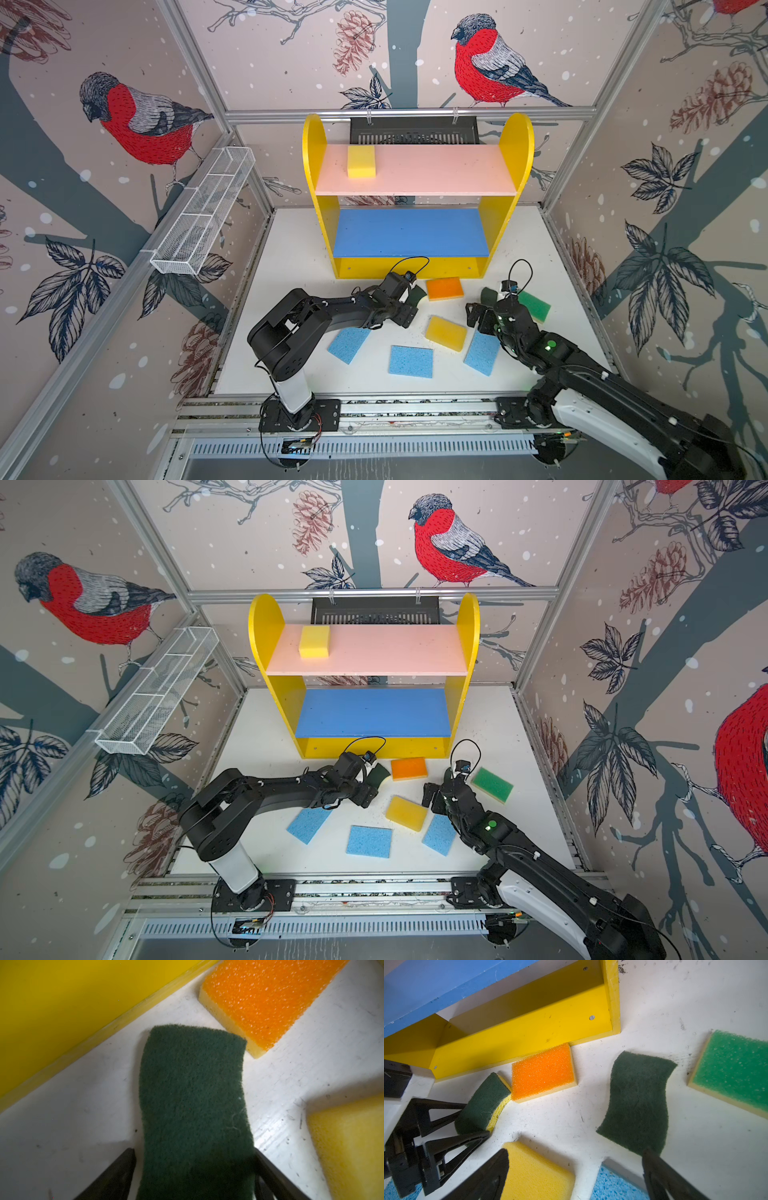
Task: Arrange cleaning sponges on a shelf
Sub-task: Pick up the cleaning sponge from the center of the table.
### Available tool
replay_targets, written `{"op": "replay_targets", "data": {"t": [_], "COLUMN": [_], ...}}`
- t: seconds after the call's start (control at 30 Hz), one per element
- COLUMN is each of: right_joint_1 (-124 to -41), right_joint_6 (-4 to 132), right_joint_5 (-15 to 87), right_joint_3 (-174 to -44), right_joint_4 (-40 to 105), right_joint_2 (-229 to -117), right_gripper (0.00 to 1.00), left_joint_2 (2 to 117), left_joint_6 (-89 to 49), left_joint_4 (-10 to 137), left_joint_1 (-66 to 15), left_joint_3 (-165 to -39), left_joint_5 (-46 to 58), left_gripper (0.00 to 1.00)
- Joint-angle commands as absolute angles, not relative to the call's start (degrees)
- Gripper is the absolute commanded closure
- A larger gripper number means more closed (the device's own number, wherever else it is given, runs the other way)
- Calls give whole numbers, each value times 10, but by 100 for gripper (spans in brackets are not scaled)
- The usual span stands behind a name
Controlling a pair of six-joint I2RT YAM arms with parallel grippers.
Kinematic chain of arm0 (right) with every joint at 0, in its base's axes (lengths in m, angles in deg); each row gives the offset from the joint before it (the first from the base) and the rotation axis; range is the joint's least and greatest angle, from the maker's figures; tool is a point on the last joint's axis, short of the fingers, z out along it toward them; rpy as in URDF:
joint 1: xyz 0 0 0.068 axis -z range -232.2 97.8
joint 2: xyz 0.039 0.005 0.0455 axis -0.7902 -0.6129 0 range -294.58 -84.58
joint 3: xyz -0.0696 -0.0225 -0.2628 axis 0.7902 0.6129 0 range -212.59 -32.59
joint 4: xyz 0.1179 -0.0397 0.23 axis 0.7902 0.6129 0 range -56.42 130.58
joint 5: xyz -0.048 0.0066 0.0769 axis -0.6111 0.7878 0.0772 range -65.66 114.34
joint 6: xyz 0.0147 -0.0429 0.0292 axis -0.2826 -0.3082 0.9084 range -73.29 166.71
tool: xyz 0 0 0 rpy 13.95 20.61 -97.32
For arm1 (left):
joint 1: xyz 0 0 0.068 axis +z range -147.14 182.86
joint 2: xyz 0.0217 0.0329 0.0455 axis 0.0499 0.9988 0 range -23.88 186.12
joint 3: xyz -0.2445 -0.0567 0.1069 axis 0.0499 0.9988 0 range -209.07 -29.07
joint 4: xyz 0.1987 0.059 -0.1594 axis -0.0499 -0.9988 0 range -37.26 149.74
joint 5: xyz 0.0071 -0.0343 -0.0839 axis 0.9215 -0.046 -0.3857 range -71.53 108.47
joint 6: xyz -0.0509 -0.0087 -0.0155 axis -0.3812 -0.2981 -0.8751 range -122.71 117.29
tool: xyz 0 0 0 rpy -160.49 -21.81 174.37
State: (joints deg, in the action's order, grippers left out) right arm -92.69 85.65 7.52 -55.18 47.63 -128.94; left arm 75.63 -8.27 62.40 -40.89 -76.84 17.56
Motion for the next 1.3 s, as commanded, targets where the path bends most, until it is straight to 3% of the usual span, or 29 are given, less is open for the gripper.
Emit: {"op": "replay_targets", "data": {"t": [0.0,0.6,1.07,1.27], "right_joint_1": [-925,-925,-922,-921], "right_joint_6": [852,859,857,855], "right_joint_5": [78,86,84,87], "right_joint_3": [-554,-548,-544,-546], "right_joint_4": [468,466,469,469], "right_joint_2": [-1291,-1288,-1277,-1277], "right_gripper": [0,0,0,0], "left_joint_2": [766,750,749,742], "left_joint_6": [-80,-90,-100,-98], "left_joint_4": [573,556,563,553], "left_joint_1": [-411,-436,-436,-437], "left_joint_3": [-762,-747,-736,-733], "left_joint_5": [160,157,169,170], "left_gripper": [16,15,22,18]}}
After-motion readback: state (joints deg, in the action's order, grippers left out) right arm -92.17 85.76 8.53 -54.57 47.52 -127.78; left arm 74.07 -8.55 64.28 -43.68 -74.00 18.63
